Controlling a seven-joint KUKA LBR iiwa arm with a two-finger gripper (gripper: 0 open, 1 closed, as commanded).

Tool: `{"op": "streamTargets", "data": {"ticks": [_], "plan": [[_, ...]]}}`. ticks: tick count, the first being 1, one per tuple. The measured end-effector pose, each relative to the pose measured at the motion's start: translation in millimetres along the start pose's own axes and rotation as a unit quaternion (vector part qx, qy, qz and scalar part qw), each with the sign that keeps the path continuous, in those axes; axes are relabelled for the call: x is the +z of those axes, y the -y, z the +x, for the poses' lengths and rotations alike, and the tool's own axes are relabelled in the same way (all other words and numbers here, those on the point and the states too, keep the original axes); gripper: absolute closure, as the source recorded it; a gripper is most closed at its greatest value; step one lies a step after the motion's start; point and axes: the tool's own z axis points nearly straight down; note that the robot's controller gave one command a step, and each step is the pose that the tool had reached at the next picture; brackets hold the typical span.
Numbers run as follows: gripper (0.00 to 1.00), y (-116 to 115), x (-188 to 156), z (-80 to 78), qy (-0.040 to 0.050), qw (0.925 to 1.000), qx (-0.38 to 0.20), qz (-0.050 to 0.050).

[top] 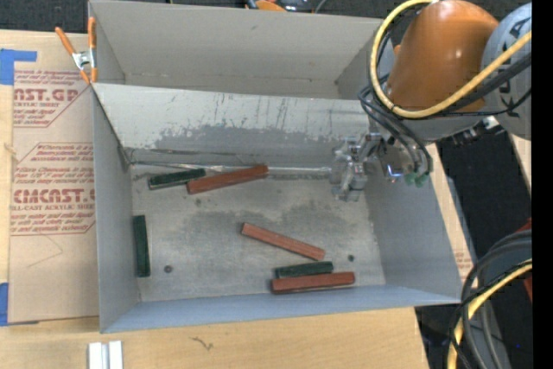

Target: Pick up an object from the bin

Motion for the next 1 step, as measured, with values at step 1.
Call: {"op": "streamTargets", "data": {"ticks": [1], "plan": [[0.00,-0.9,4.7,1.5,-0.0040,1.0000,0.000,-0.001]]}}
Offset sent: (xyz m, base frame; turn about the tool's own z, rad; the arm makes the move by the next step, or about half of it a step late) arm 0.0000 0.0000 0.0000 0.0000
